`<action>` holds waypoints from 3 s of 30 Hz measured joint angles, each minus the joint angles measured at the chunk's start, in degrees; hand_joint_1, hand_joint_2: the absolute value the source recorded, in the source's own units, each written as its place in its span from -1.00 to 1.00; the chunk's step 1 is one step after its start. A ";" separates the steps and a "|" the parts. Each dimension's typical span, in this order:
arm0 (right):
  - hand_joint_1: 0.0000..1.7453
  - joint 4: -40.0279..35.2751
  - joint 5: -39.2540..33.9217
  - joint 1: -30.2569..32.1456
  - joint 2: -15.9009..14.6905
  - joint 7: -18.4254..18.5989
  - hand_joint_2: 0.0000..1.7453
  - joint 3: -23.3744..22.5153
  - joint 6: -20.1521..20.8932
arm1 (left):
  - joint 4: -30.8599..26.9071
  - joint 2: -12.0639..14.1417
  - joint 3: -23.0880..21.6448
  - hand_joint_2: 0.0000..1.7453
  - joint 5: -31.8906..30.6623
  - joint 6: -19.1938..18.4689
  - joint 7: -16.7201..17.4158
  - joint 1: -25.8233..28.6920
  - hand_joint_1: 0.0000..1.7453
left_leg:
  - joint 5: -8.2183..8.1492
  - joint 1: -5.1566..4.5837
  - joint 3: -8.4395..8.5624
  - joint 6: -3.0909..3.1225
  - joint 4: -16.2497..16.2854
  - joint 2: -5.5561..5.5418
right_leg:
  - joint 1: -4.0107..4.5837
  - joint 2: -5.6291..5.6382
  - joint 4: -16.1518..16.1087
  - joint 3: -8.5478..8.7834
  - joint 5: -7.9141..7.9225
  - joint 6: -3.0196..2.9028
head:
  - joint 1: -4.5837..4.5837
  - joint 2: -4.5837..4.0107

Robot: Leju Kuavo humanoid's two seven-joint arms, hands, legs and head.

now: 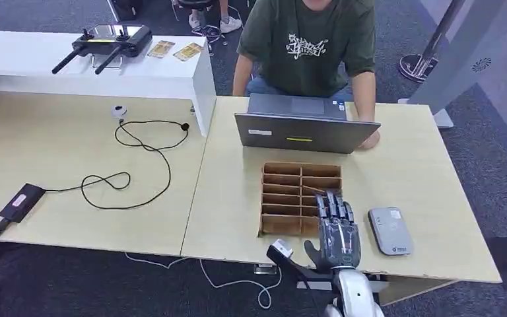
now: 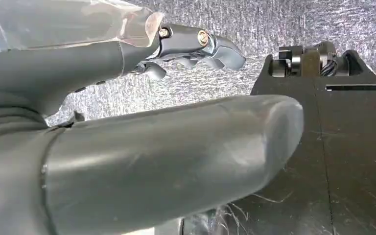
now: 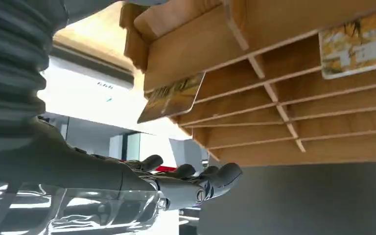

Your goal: Pass the card to the sensor for recognition and then transmit it.

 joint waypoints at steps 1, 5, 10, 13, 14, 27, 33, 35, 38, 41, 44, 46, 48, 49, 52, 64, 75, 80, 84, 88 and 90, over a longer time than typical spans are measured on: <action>-1.00 0.72 0.00 -0.38 0.07 -0.04 1.00 -0.22 -0.09 | 0.00 0.00 0.00 -1.00 -0.02 -0.20 0.00 -0.02 -1.00 | 0.00 0.00 0.00 0.00 0.00 0.00 | 0.00 0.01 0.00 0.00 0.00 0.00 | -0.02 0.00; -1.00 3.48 0.04 -1.74 0.39 0.07 1.00 -1.16 -0.96 | 0.00 -0.02 -0.04 -1.00 -0.02 -0.44 0.00 -0.11 -1.00 | 0.00 0.00 0.01 0.00 0.00 0.00 | 0.00 0.01 0.00 -0.01 0.00 0.00 | -0.02 0.00; -1.00 5.42 0.04 -2.64 0.41 0.88 1.00 -1.66 -1.01 | 0.00 -0.02 -0.39 -1.00 -0.09 -0.55 0.00 -0.13 -1.00 | 0.00 0.00 0.00 0.00 0.00 0.00 | 0.00 0.01 0.00 -0.01 0.00 0.00 | 0.00 0.00; -1.00 6.27 0.04 -2.94 0.41 1.38 1.00 -2.05 -1.03 | 0.00 -0.02 -0.61 -1.00 -0.09 -0.59 0.00 -0.15 -1.00 | 0.00 0.00 0.00 0.00 0.00 0.00 | 0.00 0.01 0.00 -0.01 0.00 0.00 | 0.00 0.00; -1.00 6.44 0.04 -3.01 0.39 1.44 1.00 -2.16 -1.07 | 0.00 -0.02 -0.68 -1.00 -0.09 -0.59 0.00 -0.15 -1.00 | 0.00 0.00 0.00 0.00 0.00 0.00 | 0.00 0.01 0.00 -0.01 0.00 0.00 | 0.00 0.00; -1.00 4.83 0.04 -3.06 -0.92 5.77 1.00 -1.21 -0.92 | 0.00 0.00 -0.87 -1.00 -0.04 -0.22 -0.09 -0.14 -1.00 | 0.00 0.00 0.00 0.00 0.00 0.00 | 0.00 0.01 0.00 -0.01 0.00 0.00 | -0.02 0.00; -1.00 1.57 0.04 -2.68 -2.10 6.97 1.00 0.07 -0.90 | 0.00 0.02 -0.90 -1.00 -0.04 0.17 -0.39 -0.07 -1.00 | 0.00 0.00 0.01 0.00 0.00 0.00 | 0.00 0.02 0.00 -0.02 0.00 0.00 | -0.02 0.00; -1.00 0.76 0.04 -2.50 -2.38 6.97 1.00 0.50 -0.87 | 0.00 0.02 -0.90 -1.00 -0.04 0.20 -0.50 -0.07 -1.00 | 0.00 0.00 0.01 0.00 0.00 0.00 | 0.00 0.02 0.00 -0.02 0.00 0.00 | 0.00 0.00; -1.00 0.13 0.04 -2.19 -2.54 6.49 1.00 0.74 -0.90 | 0.00 0.04 -0.90 -1.00 -0.04 0.22 -0.50 -0.05 -1.00 | 0.00 0.00 0.00 0.00 0.00 0.00 | 0.00 0.01 0.00 -0.02 0.00 0.00 | -0.02 0.00; -1.00 -0.07 0.04 -2.04 -2.54 6.16 1.00 0.74 -0.92 | 0.00 0.02 -0.90 -1.00 -0.04 0.24 -0.50 -0.05 -1.00 | 0.00 0.00 0.00 0.00 0.00 0.00 | 0.00 0.02 0.00 -0.01 0.00 0.00 | -0.02 0.00; -1.00 -0.07 0.04 -1.98 -2.56 6.14 1.00 0.77 -0.92 | 0.00 0.04 -0.90 -1.00 -0.04 0.26 -0.50 -0.05 -1.00 | 0.00 0.00 0.00 0.00 0.00 0.00 | 0.00 0.01 0.00 -0.01 0.00 0.00 | -0.02 0.00; -1.00 -0.07 0.04 -1.98 -2.56 6.14 1.00 0.77 -0.87 | 0.00 0.04 -0.90 -1.00 -0.04 0.26 -0.52 -0.04 -1.00 | 0.00 0.00 0.00 0.00 0.00 0.00 | 0.00 0.02 0.00 -0.01 0.00 0.00 | 0.00 0.00; -1.00 -0.07 0.04 -1.98 -2.56 6.16 1.00 0.77 -0.76 | 0.00 0.04 -0.90 -1.00 -0.02 0.35 -0.52 -0.02 -1.00 | 0.00 0.00 0.00 0.00 0.00 0.00 | 0.00 0.02 0.00 -0.01 0.00 0.00 | 0.00 0.00; -1.00 -0.07 0.04 -1.98 -2.56 6.16 1.00 0.77 -0.74 | 0.00 0.04 -0.90 -1.00 -0.02 0.39 -0.52 -0.02 -1.00 | 0.00 0.00 0.00 0.00 0.00 0.00 | 0.00 0.02 0.00 -0.01 0.00 0.00 | 0.00 0.00; -1.00 -0.07 0.04 -1.98 -2.56 6.16 1.00 0.77 -0.61 | 0.00 0.07 -0.90 -1.00 -0.02 0.46 -0.52 -0.01 -1.00 | 0.00 0.00 0.00 0.00 0.00 0.00 | 0.00 0.01 0.00 -0.01 0.00 0.00 | 0.00 0.00; -1.00 1.31 0.04 -2.10 -2.58 5.16 1.00 0.63 0.92 | 0.00 0.09 -0.94 -1.00 0.26 0.74 -0.66 0.02 -1.00 | 0.00 0.00 0.00 0.00 0.00 0.00 | 0.00 0.01 0.00 -0.01 0.00 0.00 | 0.00 0.00; -1.00 1.79 0.04 -2.34 -2.62 5.57 1.00 0.61 0.07 | 0.00 0.13 -0.92 -1.00 0.59 0.81 -0.70 0.06 -1.00 | 0.00 0.00 0.00 0.00 0.00 0.00 | 0.00 0.01 0.00 -0.01 0.00 0.00 | -0.02 0.00; -1.00 1.88 0.04 -2.43 -2.62 5.55 1.00 0.63 0.07 | 0.00 0.20 -0.92 -1.00 0.59 0.83 -0.70 0.06 -1.00 | 0.00 0.00 0.00 0.00 0.00 0.00 | 0.00 0.01 0.00 -0.01 0.00 0.00 | 0.00 0.00; -1.00 1.90 0.04 -2.44 -2.65 6.14 1.00 0.66 0.09 | 0.00 0.28 -0.92 -1.00 0.64 0.94 -0.92 0.10 -1.00 | 0.00 0.00 0.00 0.00 0.00 0.00 | 0.00 0.01 0.00 -0.01 0.00 0.00 | -0.02 0.00; -1.00 1.96 0.04 -2.62 -2.91 6.95 1.00 0.90 0.15 | 0.00 0.31 -0.92 -1.00 0.75 0.96 -1.05 0.13 -1.00 | 0.00 0.00 0.00 0.00 0.00 -0.01 | 0.00 0.01 0.00 -0.01 0.00 0.00 | 0.00 0.00; -1.00 2.01 0.04 -2.71 -3.00 7.00 1.00 0.94 0.15 | 0.00 0.31 -0.92 -1.00 0.77 0.96 -1.07 0.13 -1.00 | 0.00 0.00 0.00 0.00 0.00 -0.01 | 0.00 0.01 0.00 -0.01 0.00 0.00 | 0.00 0.00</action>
